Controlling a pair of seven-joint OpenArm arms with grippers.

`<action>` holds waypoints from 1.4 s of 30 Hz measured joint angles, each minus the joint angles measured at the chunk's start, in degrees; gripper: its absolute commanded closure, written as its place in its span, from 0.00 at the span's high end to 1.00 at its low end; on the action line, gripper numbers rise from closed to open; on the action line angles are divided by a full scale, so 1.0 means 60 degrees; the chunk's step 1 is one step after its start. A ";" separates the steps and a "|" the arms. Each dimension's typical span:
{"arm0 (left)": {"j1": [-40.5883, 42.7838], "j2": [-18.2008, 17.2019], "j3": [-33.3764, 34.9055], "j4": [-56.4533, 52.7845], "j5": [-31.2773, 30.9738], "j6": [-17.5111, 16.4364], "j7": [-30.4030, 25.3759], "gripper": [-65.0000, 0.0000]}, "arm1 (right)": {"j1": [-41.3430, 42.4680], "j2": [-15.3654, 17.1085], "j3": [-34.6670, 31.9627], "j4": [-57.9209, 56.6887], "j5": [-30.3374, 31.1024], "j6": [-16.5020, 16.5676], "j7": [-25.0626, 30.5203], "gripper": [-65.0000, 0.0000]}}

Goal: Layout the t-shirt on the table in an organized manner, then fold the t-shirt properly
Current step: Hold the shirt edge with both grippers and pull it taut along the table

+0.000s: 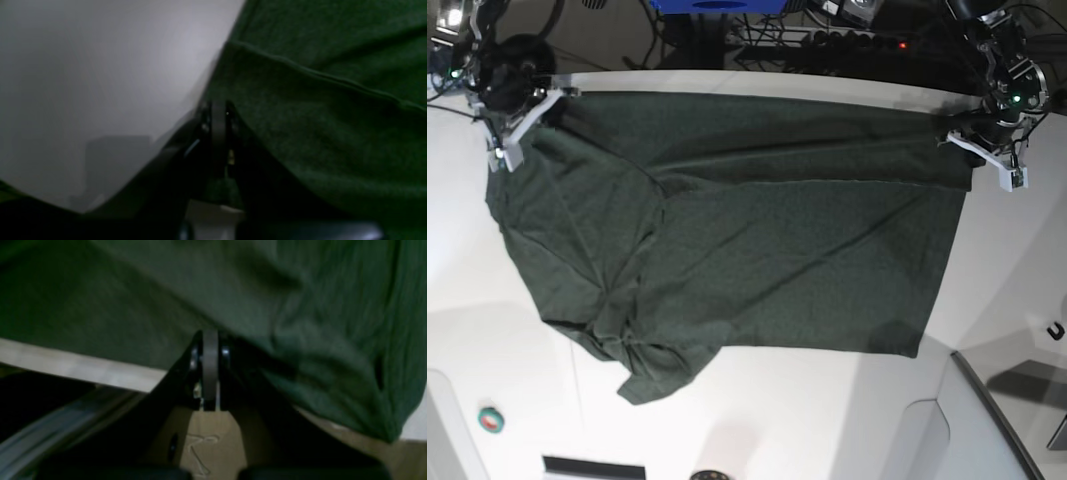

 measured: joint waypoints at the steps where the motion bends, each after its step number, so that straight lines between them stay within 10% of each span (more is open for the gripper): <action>1: -0.0004 -0.0040 0.0000 -0.0160 0.0055 -0.0004 -0.0098 0.00 | 0.0004 0.0033 0.0004 -0.0033 -0.0022 -0.0007 0.0117 0.00; 6: -0.0011 -0.0189 -0.0004 -0.0812 0.0036 0.0000 -0.1231 0.00 | 0.0168 0.0197 0.0000 -0.0437 0.0051 -0.0011 0.0619 0.00; 28: 0.0994 -0.0040 -0.0029 0.1512 0.0015 0.0062 -0.1009 0.00 | -0.0259 0.0186 0.0627 0.0987 -0.0601 0.0022 0.0488 0.00; 42: 0.0226 0.0266 0.0087 -0.0295 0.0022 -0.0015 -0.1173 0.00 | 0.0707 0.0444 0.0637 -0.1592 -0.0419 0.0066 0.0896 0.00</action>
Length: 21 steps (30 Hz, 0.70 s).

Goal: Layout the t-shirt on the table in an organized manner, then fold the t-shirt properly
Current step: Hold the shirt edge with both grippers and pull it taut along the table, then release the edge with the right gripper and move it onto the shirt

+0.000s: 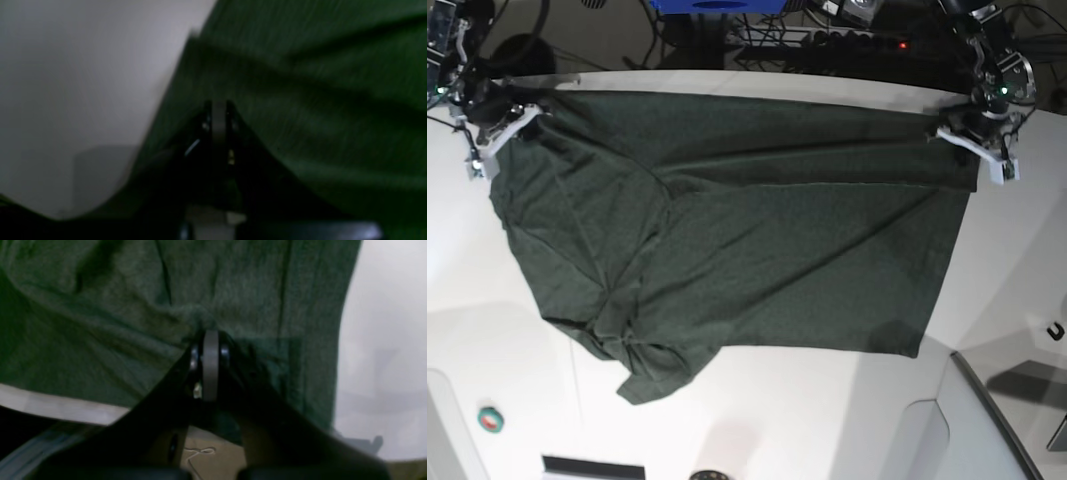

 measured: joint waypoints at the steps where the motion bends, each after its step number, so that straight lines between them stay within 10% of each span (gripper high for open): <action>1: 0.0033 -0.0058 -0.0004 -0.0062 0.0000 0.0000 -0.0015 0.00 | -0.0102 0.0033 0.0000 0.0025 0.0047 -0.0004 0.0044 0.00; 21: 0.0929 -0.0025 -0.0095 0.1792 0.0055 0.0011 0.0546 0.00 | -0.0783 0.0062 -0.0011 0.2514 -0.0186 0.0000 -0.0335 0.00</action>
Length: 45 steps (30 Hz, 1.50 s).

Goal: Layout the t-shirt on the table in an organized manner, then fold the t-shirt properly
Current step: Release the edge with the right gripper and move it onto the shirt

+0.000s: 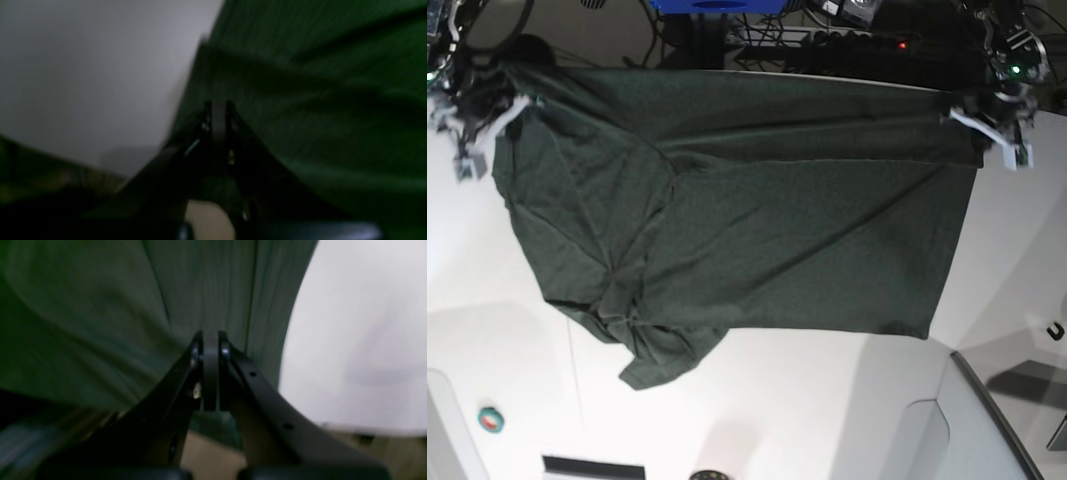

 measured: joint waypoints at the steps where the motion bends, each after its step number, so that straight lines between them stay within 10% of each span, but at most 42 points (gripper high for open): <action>1: -0.0091 0.0007 0.0004 0.0346 -0.0055 0.0000 0.0346 0.00 | 0.0102 0.0015 0.0004 0.0313 0.0015 0.0000 0.0029 0.00; 5: -0.0426 -0.0018 -0.0011 0.1461 -0.0036 0.0000 0.1253 0.00 | 0.0976 0.0051 -0.0007 0.0586 -0.0015 -0.0004 -0.0182 0.05; 14: -0.0667 0.0331 -0.1596 0.1960 -0.0036 -0.0044 0.1497 0.00 | 0.5683 0.0109 -0.1574 -0.2550 -0.0018 -0.0073 -0.0798 0.58; 23: 0.0769 -0.0153 -0.3636 0.1927 -0.2612 -0.0543 0.1446 0.00 | 0.8349 -0.0022 -0.4014 -0.7632 0.0106 -0.0627 0.0448 0.60; 25: 0.1027 -0.0197 -0.3949 0.1927 -0.2787 -0.0616 0.1475 0.00 | 0.8455 -0.0135 -0.4335 -0.8211 -0.0058 -0.1807 0.0951 0.60; 31: 0.1049 -0.0189 -0.4703 0.1920 -0.2790 -0.0765 0.1494 0.00 | 0.8378 -0.0270 -0.5067 -0.8470 0.0004 -0.2025 0.1475 0.58; 37: 0.1016 -0.0197 -0.4652 0.1920 -0.2790 -0.0765 0.1494 0.00 | 0.8415 -0.0419 -0.5082 -0.8470 0.0011 -0.2044 0.1472 0.00; 45: 0.0958 -0.0222 -0.4656 0.1920 -0.2787 -0.0765 0.1490 0.00 | 0.7839 -0.0379 -0.5060 -0.6834 0.0055 -0.2091 0.0805 0.00</action>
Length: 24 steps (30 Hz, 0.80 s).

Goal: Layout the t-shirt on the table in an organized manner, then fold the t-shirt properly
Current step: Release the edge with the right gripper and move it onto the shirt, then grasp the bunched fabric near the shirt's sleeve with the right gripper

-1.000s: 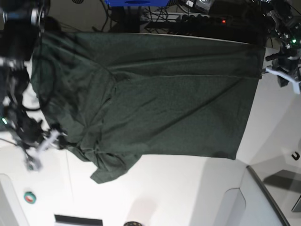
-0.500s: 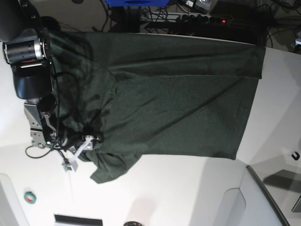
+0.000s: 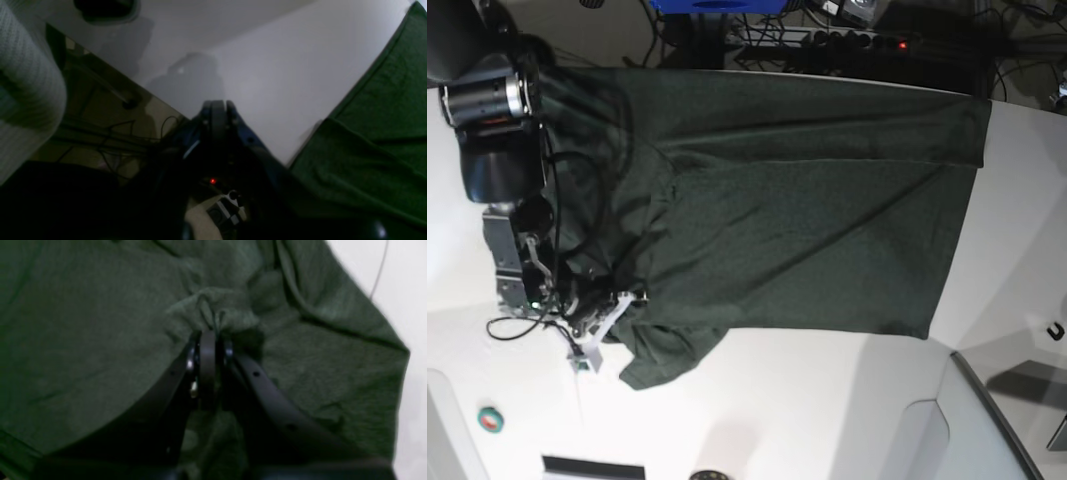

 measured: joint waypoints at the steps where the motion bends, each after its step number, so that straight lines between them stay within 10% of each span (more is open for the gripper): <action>1: -0.0004 0.0000 0.0000 0.0000 -0.0007 0.0000 0.0004 0.00 | -0.0229 0.0011 0.0011 0.0627 -0.0033 0.0004 -0.0208 0.00; 16: -0.0058 0.0004 0.0000 -0.0433 -0.0007 0.0000 0.0007 0.00 | -0.4022 0.0066 0.0033 0.8251 0.0007 0.0062 -0.2167 0.00; 24: -0.0160 -0.0025 0.0412 -0.0433 0.0036 0.0095 0.0007 0.00 | -0.5861 0.0007 -0.0051 0.9063 -0.0040 0.0076 -0.2135 0.00</action>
